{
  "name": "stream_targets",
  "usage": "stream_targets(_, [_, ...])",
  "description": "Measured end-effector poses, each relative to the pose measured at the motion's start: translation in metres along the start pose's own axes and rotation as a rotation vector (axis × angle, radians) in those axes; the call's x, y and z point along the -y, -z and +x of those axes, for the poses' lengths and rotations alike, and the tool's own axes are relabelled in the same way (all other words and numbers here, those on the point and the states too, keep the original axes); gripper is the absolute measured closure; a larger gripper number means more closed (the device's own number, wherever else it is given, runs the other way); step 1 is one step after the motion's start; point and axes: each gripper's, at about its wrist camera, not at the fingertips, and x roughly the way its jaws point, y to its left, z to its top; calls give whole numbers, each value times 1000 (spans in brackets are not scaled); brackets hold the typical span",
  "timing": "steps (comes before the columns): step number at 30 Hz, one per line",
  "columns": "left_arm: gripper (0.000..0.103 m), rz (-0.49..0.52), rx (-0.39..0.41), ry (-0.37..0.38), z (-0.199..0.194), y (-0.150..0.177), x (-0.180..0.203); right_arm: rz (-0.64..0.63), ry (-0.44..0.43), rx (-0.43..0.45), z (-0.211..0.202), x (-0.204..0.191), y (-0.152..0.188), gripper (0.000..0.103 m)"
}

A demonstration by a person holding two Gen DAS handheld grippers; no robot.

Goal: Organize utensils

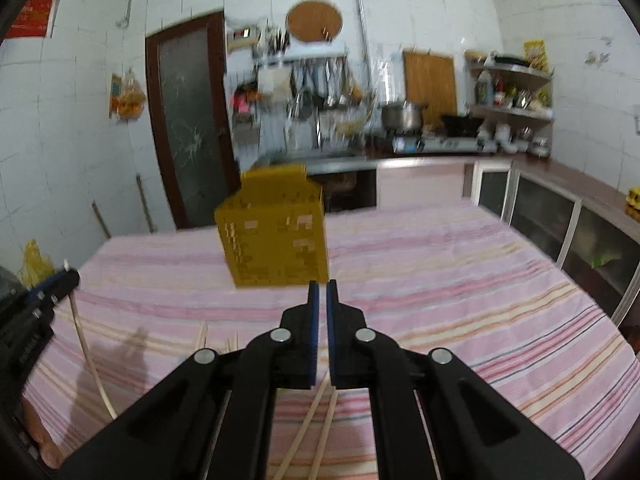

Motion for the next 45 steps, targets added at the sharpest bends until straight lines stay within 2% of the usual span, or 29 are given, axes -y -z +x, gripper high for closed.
stream_targets(6, [95, -14, -63, 3, 23, 0, -7, -5, 25, -125, 35, 7, 13, 96])
stream_targets(8, [95, -30, -87, 17, 34, -2, -10, 8, 25, -166, 46, 11, 16, 68])
stream_targets(9, [95, -40, -100, 24, 39, -3, -12, 25, 24, -177, 50, 15, 18, 44])
stream_targets(10, [95, -47, -114, 30, 44, -4, -14, 32, 30, -185, 53, 17, 19, 44])
stream_targets(12, [95, -53, -128, 33, 52, -4, -17, 12, 46, -220, 61, 17, 23, 46])
stream_targets(18, [95, -49, -170, 51, 73, -1, -16, -41, 111, -393, 100, 10, 42, 72])
stream_targets(24, [95, -57, -178, 61, 82, -2, -17, -19, 115, -466, 123, 12, 52, 75])
stream_targets(29, [95, -57, -184, 66, 88, -2, -15, -36, 141, -467, 136, 9, 48, 78])
stream_targets(32, [95, -52, -188, 70, 93, -1, -12, -17, 135, -474, 147, 11, 44, 86])
stream_targets(33, [95, -52, -191, 72, 95, -1, -11, -13, 132, -475, 148, 11, 43, 93])
stream_targets(36, [95, -44, -192, 78, 96, -1, -8, 10, 107, -460, 146, 13, 37, 96])
stream_targets(41, [96, -25, -159, 91, 87, -5, -4, 55, 68, -362, 117, 23, 21, 97])
stream_targets(45, [96, -38, -129, 108, 76, -11, -5, 101, -6, -248, 87, 26, 6, 97])
